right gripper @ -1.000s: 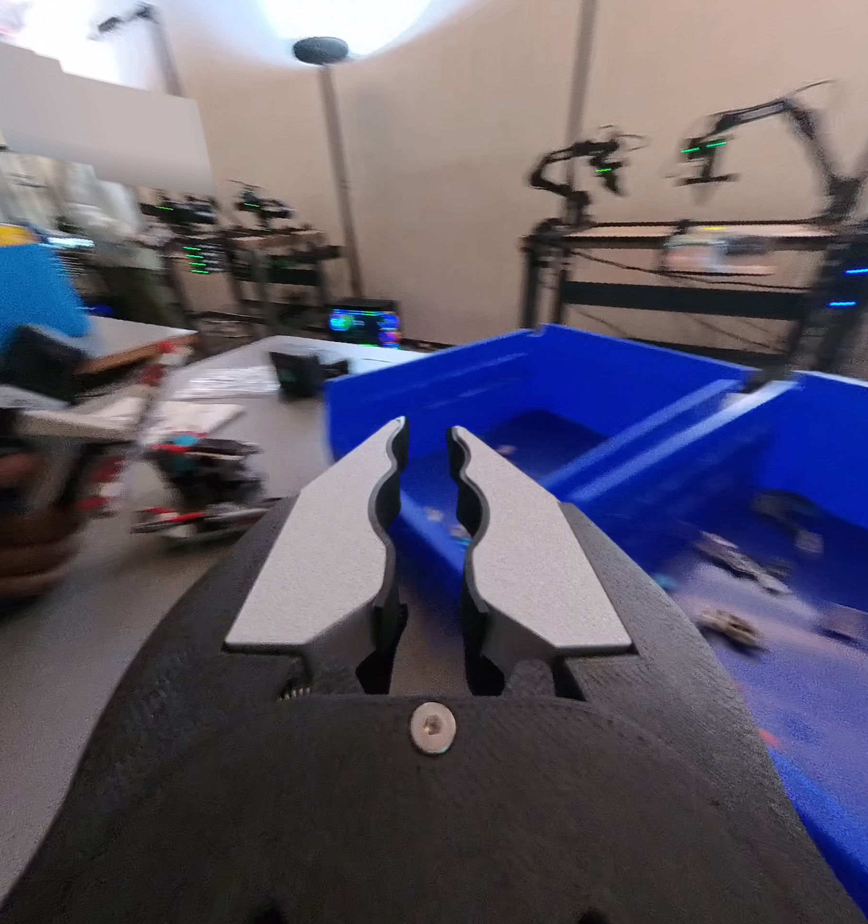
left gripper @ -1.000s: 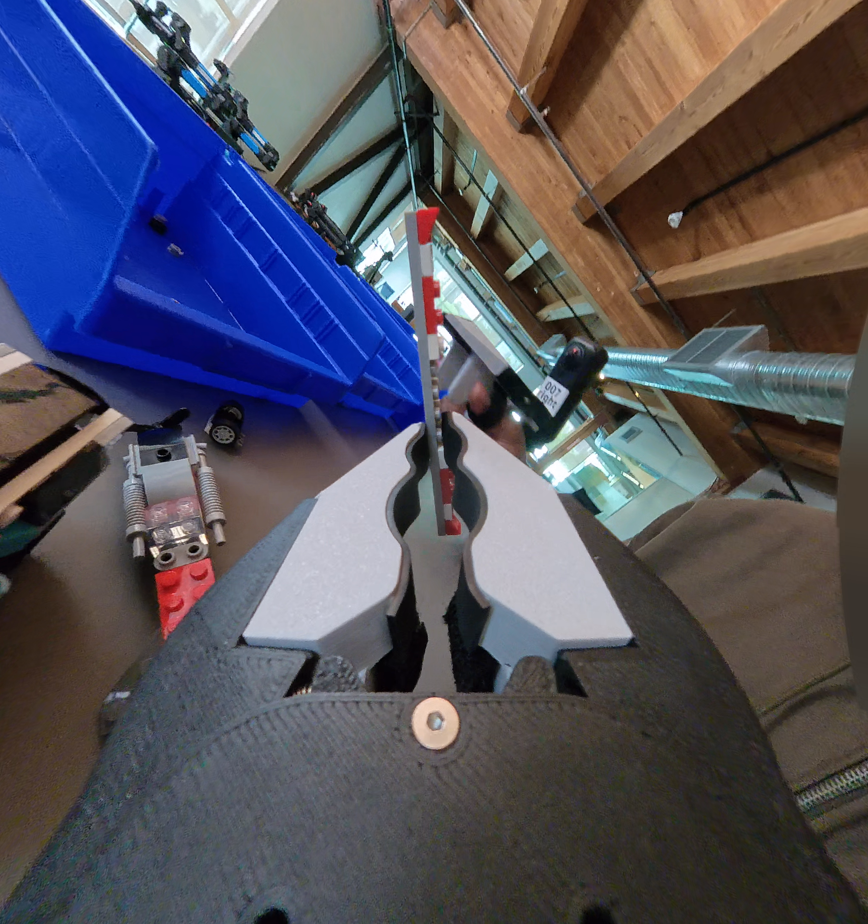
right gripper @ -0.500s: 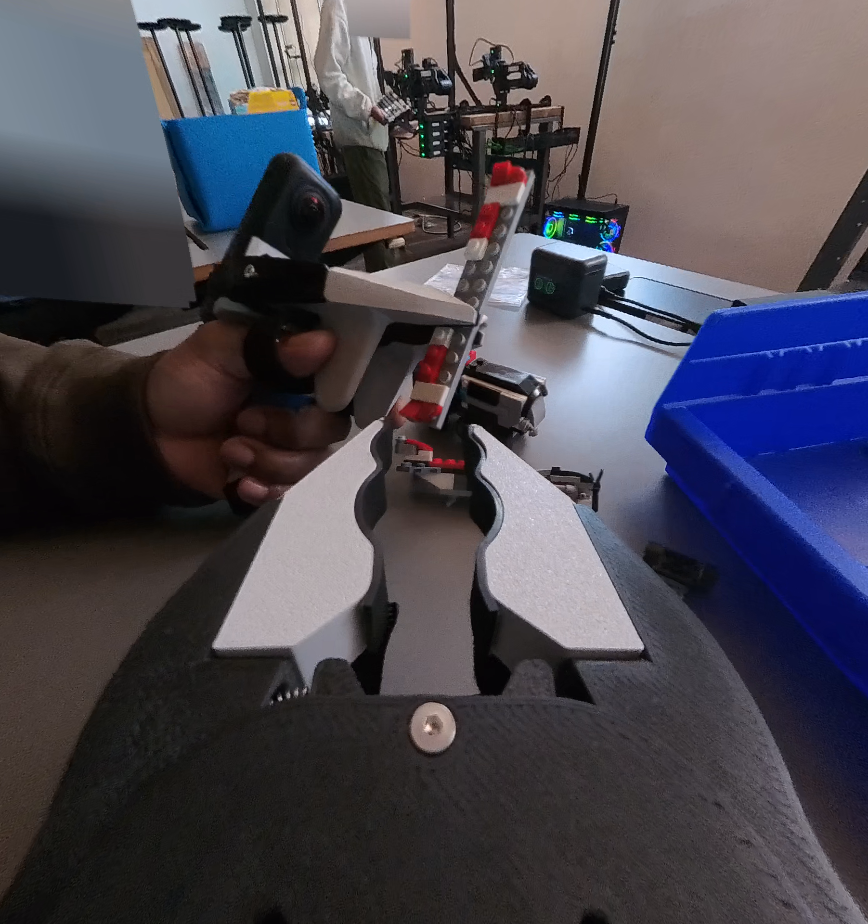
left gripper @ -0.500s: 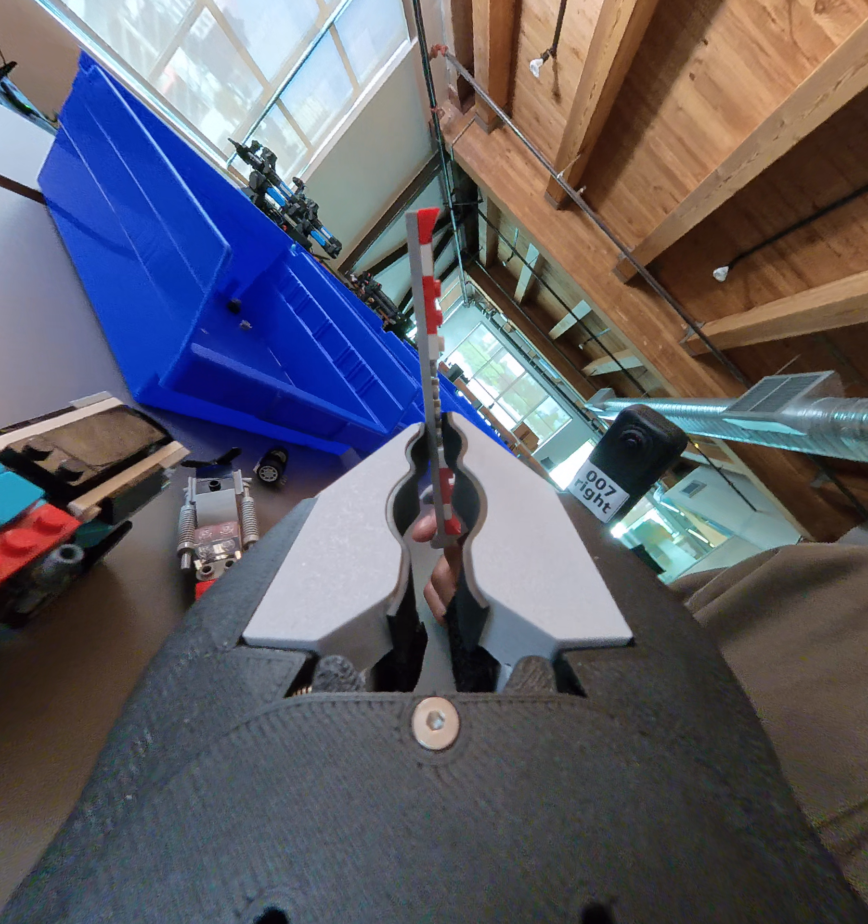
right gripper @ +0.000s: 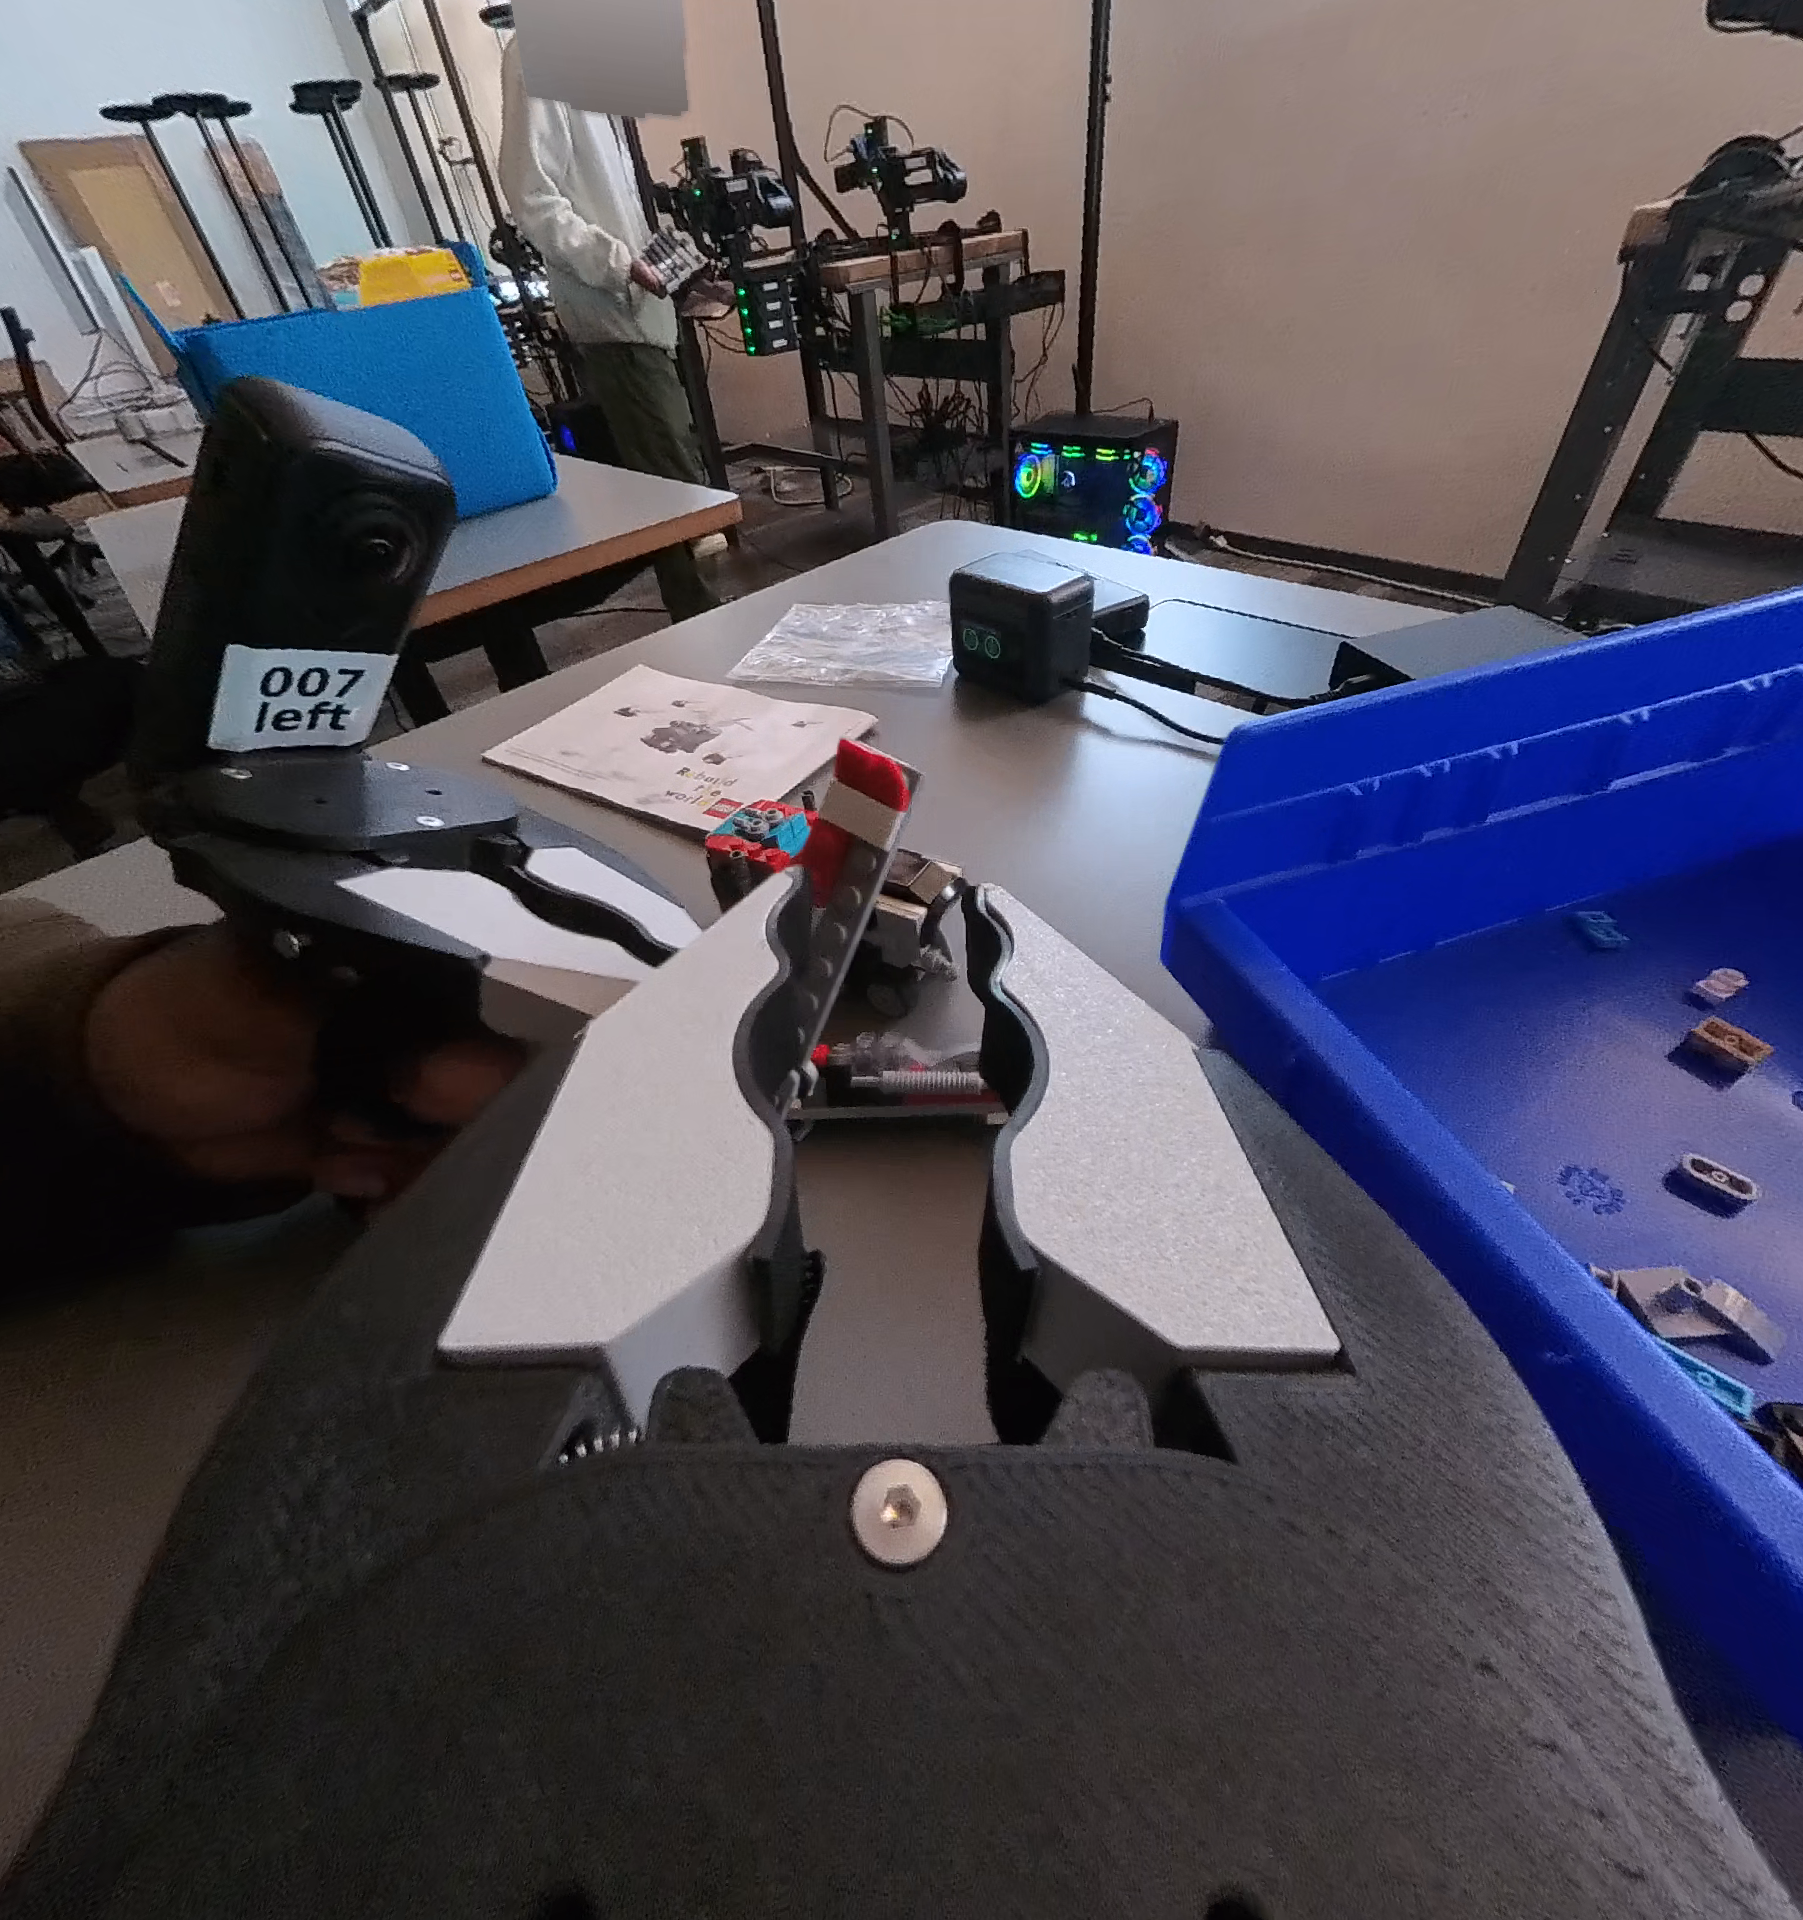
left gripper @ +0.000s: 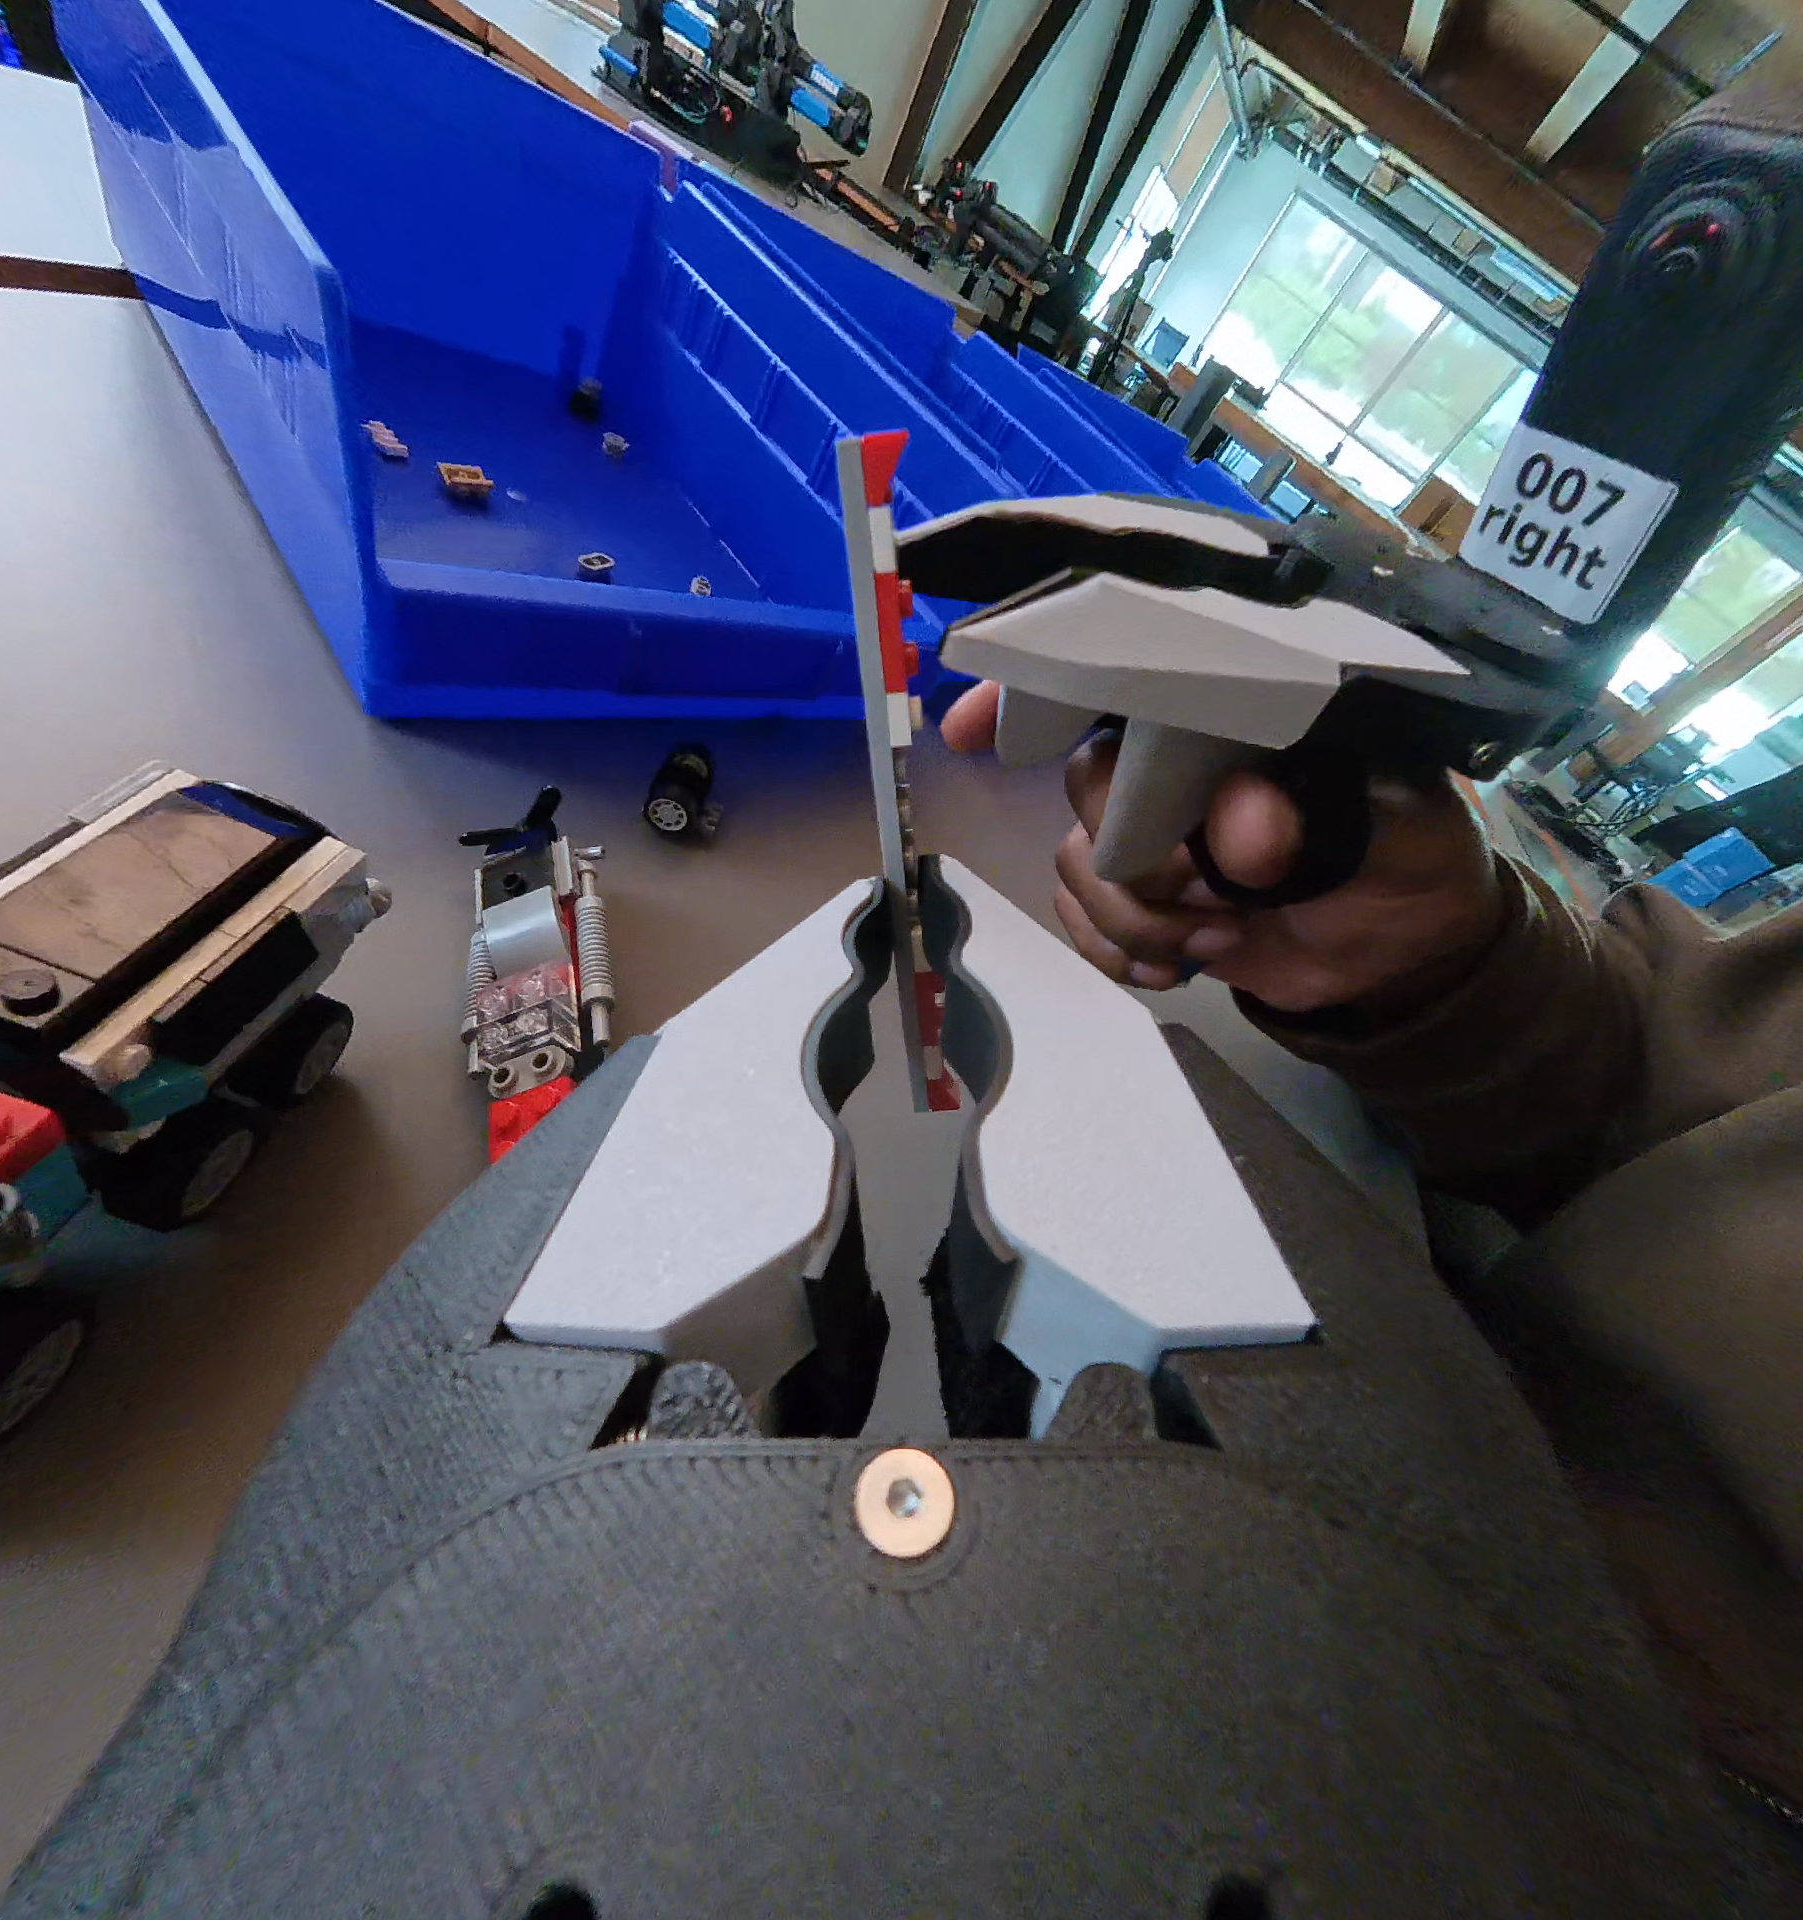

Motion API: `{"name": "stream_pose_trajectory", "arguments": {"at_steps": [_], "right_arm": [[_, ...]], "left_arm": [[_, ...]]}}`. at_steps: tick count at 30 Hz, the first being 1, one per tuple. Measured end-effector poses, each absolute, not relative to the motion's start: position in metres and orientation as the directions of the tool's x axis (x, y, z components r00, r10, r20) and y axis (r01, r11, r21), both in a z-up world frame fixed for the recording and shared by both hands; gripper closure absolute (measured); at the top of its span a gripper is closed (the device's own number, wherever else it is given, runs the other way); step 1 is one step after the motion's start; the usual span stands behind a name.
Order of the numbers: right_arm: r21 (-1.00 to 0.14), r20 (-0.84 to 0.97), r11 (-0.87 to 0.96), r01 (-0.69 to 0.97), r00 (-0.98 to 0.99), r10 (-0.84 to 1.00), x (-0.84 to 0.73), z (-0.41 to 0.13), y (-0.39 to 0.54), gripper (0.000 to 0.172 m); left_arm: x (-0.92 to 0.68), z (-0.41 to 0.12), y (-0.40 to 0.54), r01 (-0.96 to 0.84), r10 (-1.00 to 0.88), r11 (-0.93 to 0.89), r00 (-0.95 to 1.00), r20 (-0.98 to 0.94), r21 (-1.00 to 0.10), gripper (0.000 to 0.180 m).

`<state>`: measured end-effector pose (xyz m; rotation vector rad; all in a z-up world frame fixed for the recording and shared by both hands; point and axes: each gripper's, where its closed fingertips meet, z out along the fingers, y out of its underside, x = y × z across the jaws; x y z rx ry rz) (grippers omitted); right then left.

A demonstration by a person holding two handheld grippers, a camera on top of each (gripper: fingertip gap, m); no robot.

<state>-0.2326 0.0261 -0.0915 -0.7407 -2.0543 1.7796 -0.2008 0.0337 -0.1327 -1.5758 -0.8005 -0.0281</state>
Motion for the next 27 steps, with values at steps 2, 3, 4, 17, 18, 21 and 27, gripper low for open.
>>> {"name": "stream_pose_trajectory", "arguments": {"at_steps": [2, 3, 4, 17, 18, 21, 27], "right_arm": [[-0.982, -0.104, 0.070, 0.177, -0.805, 0.584, -0.233, -0.091, 0.025, 0.143], [-0.982, -0.110, 0.058, 0.178, -0.801, 0.588, -0.234, -0.090, 0.025, 0.143], [-0.983, -0.114, 0.048, 0.176, -0.799, 0.590, -0.234, -0.088, 0.025, 0.143], [-0.982, -0.138, 0.025, 0.186, -0.807, 0.574, -0.231, -0.089, 0.026, 0.146], [-0.982, -0.141, 0.026, 0.189, -0.807, 0.573, -0.230, -0.091, 0.025, 0.146], [-0.979, -0.147, 0.032, 0.201, -0.804, 0.576, -0.227, -0.096, 0.023, 0.146], [-0.980, -0.125, 0.050, 0.191, -0.796, 0.592, -0.225, -0.101, 0.021, 0.146]], "left_arm": [[-0.201, -0.134, 0.034, 0.499, 0.469, 0.044, 0.754, 0.459, -0.865, 0.174], [-0.200, -0.135, 0.035, 0.501, 0.467, 0.043, 0.755, 0.460, -0.865, 0.174], [-0.199, -0.135, 0.036, 0.503, 0.461, 0.041, 0.757, 0.463, -0.863, 0.174], [-0.194, -0.133, 0.041, 0.516, 0.418, 0.056, 0.765, 0.490, -0.854, 0.173], [-0.195, -0.133, 0.040, 0.520, 0.418, 0.060, 0.762, 0.495, -0.852, 0.173], [-0.196, -0.134, 0.039, 0.518, 0.428, 0.063, 0.758, 0.492, -0.853, 0.173], [-0.198, -0.135, 0.037, 0.517, 0.446, 0.063, 0.750, 0.487, -0.854, 0.174]]}}
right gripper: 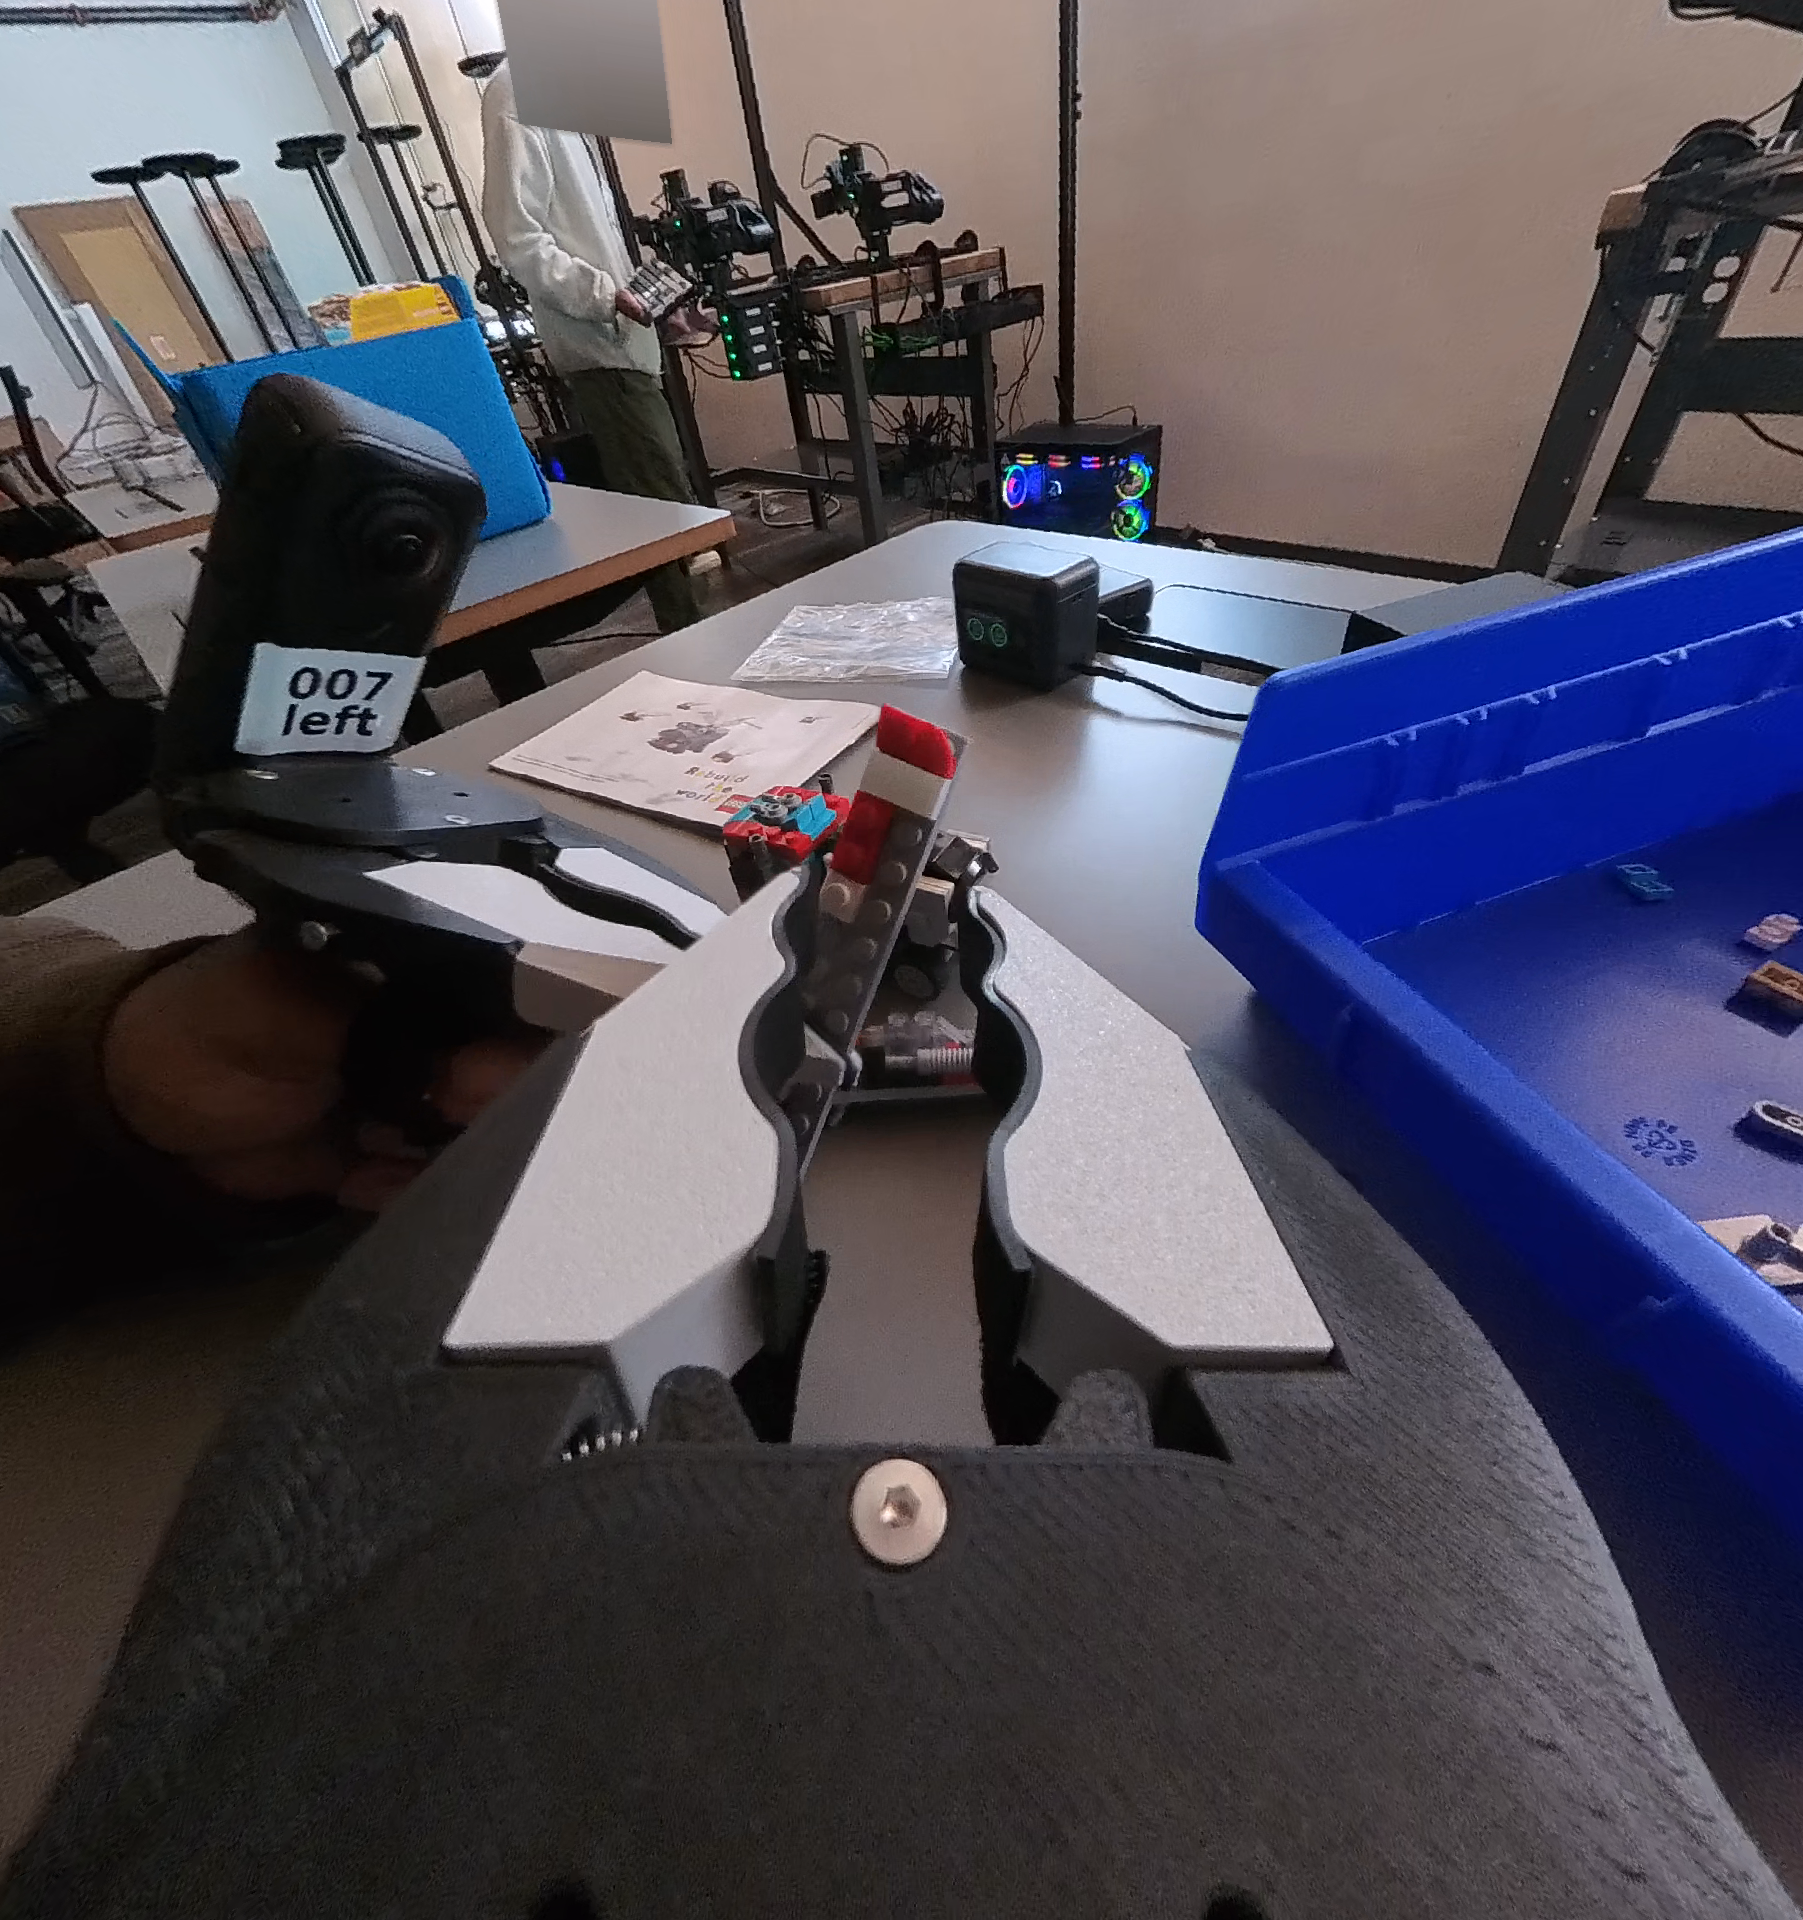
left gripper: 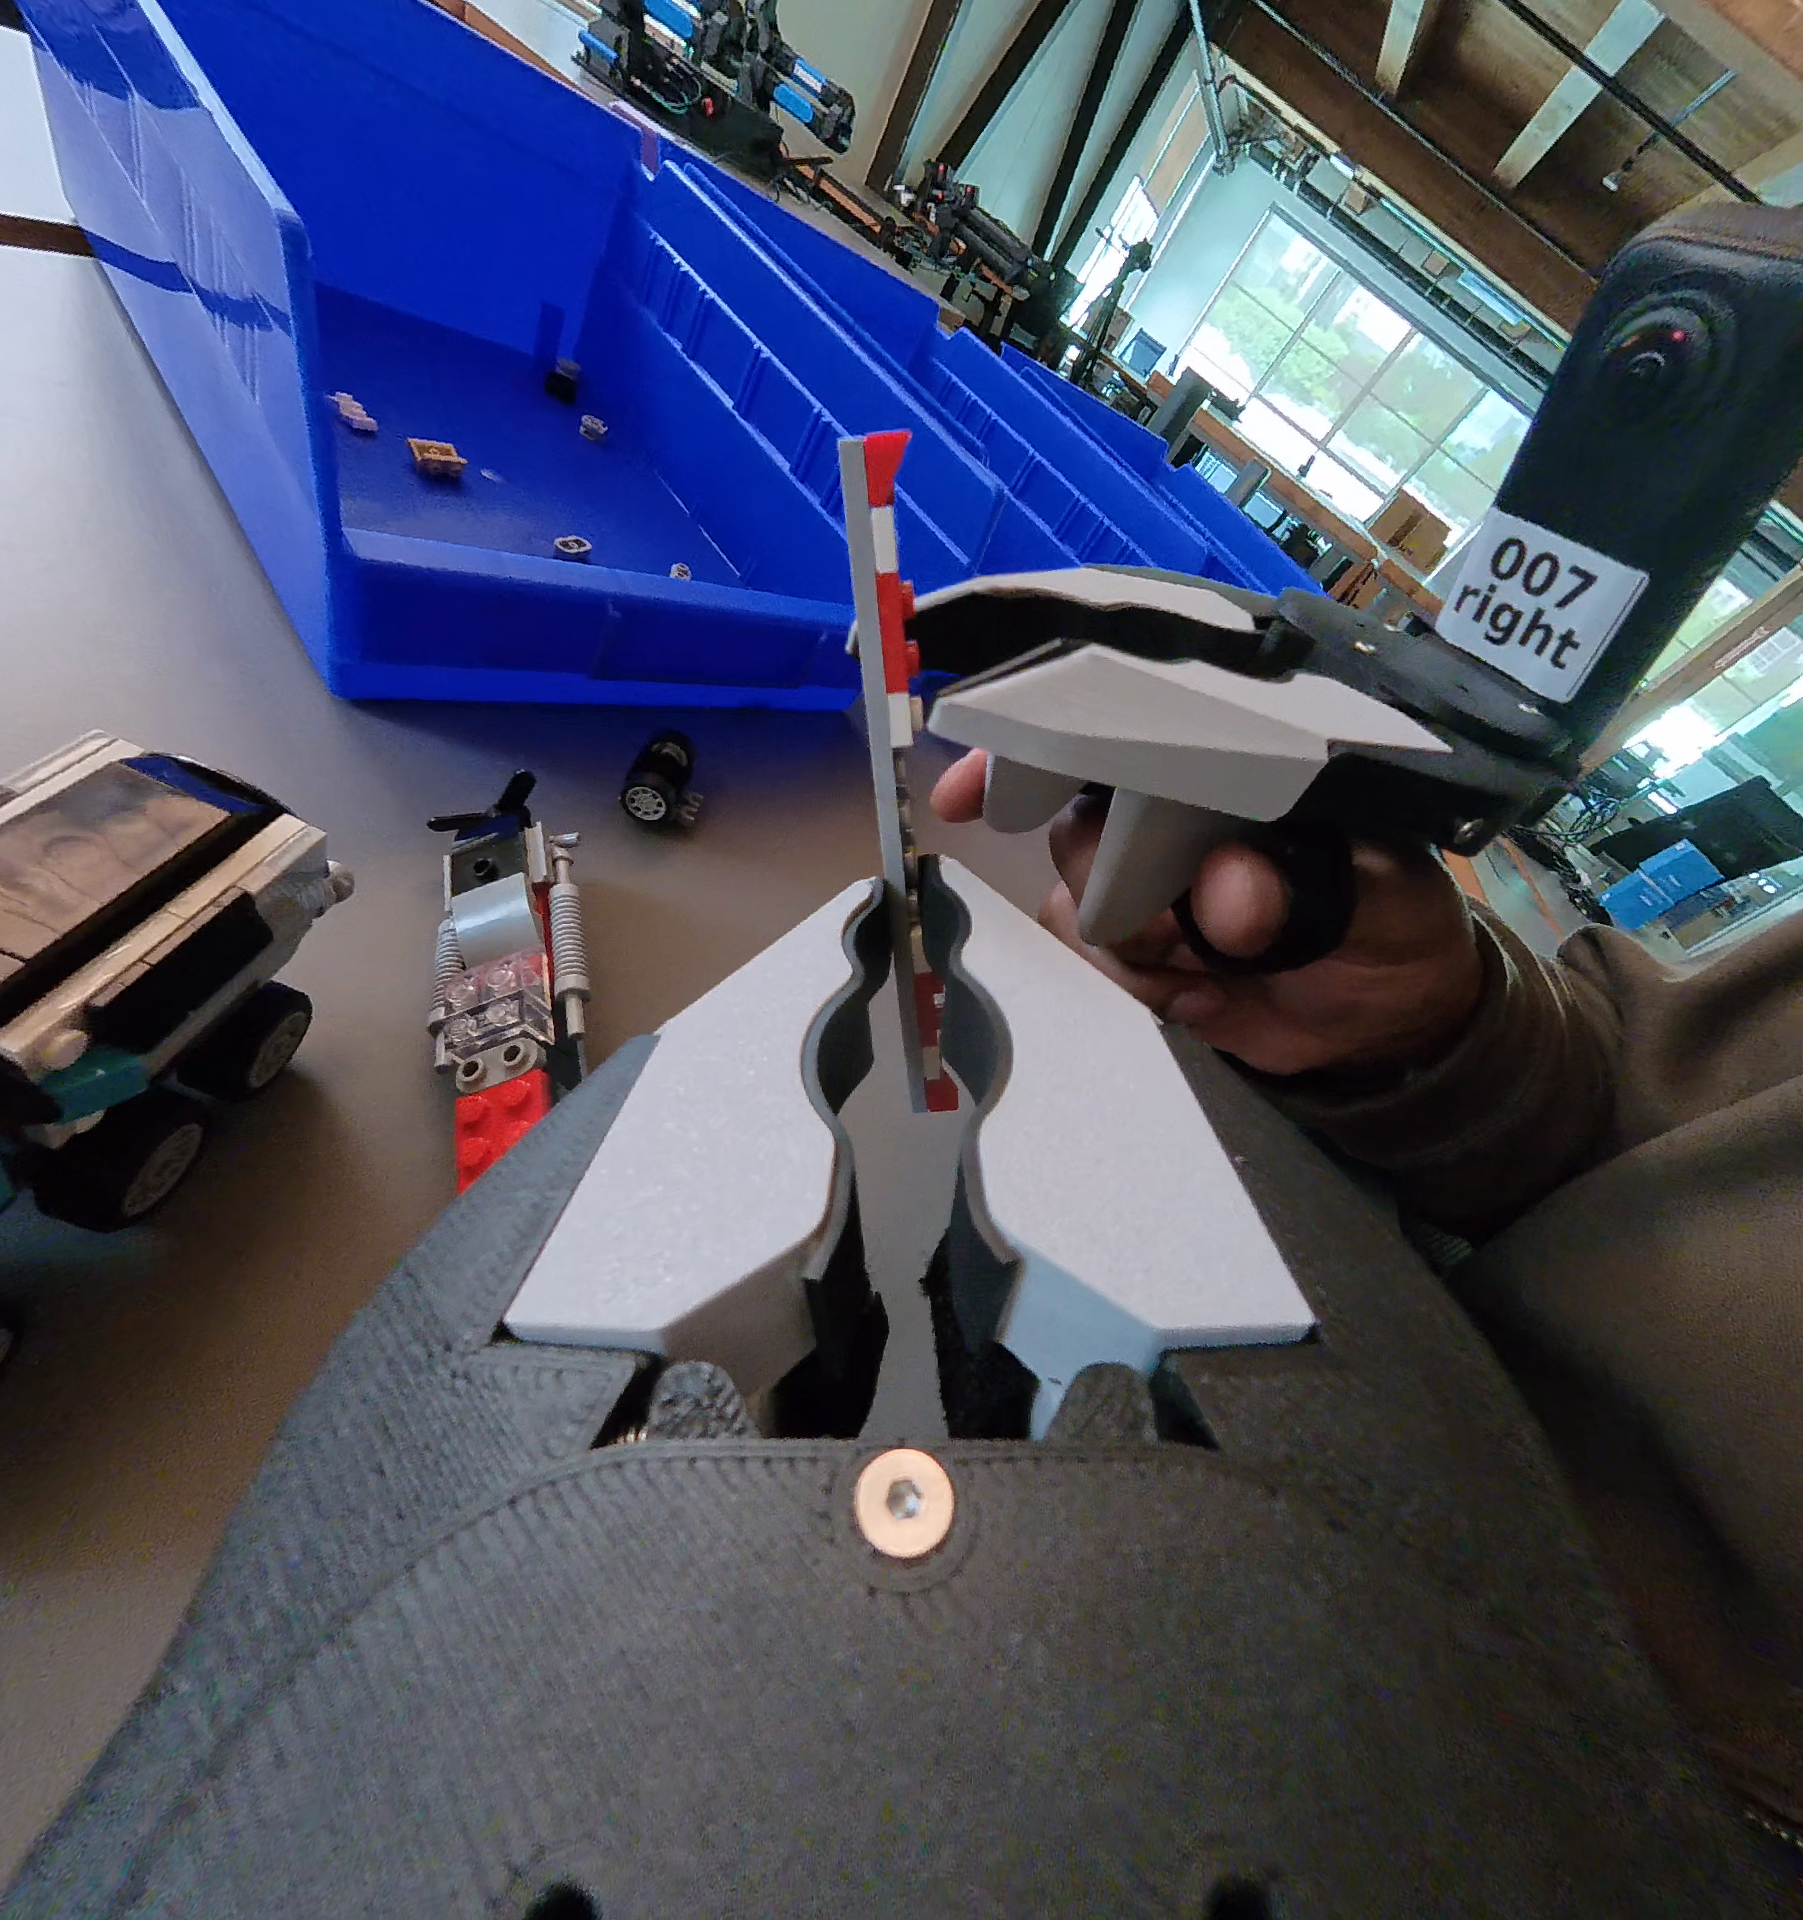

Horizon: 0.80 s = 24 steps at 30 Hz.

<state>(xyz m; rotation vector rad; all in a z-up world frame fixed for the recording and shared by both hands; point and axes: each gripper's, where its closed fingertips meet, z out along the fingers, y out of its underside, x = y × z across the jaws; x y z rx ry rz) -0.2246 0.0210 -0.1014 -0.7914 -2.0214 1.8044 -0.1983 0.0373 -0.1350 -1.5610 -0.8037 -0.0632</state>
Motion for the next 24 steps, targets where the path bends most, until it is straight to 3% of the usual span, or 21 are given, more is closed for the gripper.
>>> {"name": "stream_pose_trajectory", "arguments": {"at_steps": [24], "right_arm": [[-0.979, -0.067, 0.115, 0.170, -0.793, 0.605, -0.222, -0.111, 0.014, 0.155]], "left_arm": [[-0.197, -0.139, 0.038, 0.517, 0.465, 0.041, 0.748, 0.475, -0.855, 0.174]]}}
